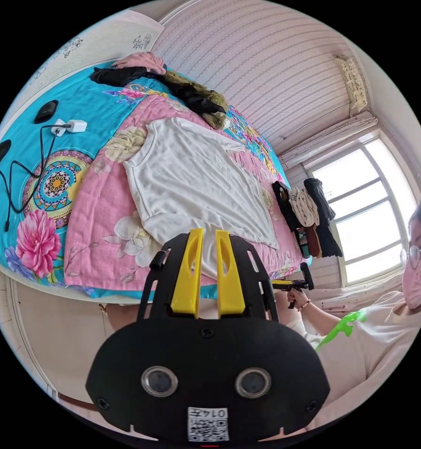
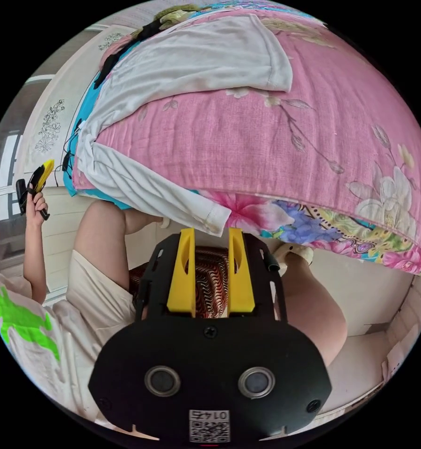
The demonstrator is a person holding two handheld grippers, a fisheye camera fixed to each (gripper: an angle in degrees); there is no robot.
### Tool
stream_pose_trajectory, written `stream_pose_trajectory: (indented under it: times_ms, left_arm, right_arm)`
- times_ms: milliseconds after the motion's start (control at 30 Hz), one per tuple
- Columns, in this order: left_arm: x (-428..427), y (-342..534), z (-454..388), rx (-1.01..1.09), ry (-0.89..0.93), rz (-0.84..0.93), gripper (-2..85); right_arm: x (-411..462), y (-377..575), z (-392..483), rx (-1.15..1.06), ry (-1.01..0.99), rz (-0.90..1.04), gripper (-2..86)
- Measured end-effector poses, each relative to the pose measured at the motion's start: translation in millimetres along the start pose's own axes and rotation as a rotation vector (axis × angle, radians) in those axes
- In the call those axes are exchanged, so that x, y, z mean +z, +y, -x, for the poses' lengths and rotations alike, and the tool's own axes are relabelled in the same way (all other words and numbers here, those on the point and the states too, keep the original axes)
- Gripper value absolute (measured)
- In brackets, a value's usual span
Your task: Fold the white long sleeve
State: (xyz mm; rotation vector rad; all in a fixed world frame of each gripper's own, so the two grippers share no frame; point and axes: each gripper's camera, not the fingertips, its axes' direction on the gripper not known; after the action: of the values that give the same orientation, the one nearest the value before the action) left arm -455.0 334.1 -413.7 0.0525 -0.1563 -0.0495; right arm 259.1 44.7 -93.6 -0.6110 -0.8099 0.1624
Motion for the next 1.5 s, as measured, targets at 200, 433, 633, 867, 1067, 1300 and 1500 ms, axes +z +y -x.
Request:
stream_pose_trajectory:
  times_ms: [200, 433, 633, 867, 1067, 1300, 1500]
  left_arm:
    - [-21, 37, 4, -0.026, -0.013, -0.016, 5.1]
    - [-31, 65, 0, -0.029, -0.001, -0.015, 4.9]
    - [-34, 79, 0, -0.042, 0.008, 0.006, 4.9]
    - [-38, 90, -6, -0.047, 0.013, 0.023, 4.8]
    - [-36, 91, -17, -0.045, 0.007, 0.057, 4.9]
    - [-35, 78, -34, -0.033, -0.029, 0.068, 4.9]
    - [-31, 64, -57, -0.008, -0.017, 0.084, 4.6]
  right_arm:
    - [-28, 29, -29, -0.016, -0.206, -0.022, 0.8]
    - [-94, 38, -91, 0.017, -0.302, -0.165, 0.6]
    - [-76, 42, -136, 0.107, -0.338, -0.178, 3.3]
    - [-77, 78, -141, 0.050, -0.253, -0.182, 7.0]
    - [-93, 100, -159, 0.033, -0.349, -0.233, 12.2]
    - [-106, 117, -189, 0.064, -0.498, -0.253, 12.6]
    - [-114, 126, -221, 0.146, -0.670, -0.291, 11.0]
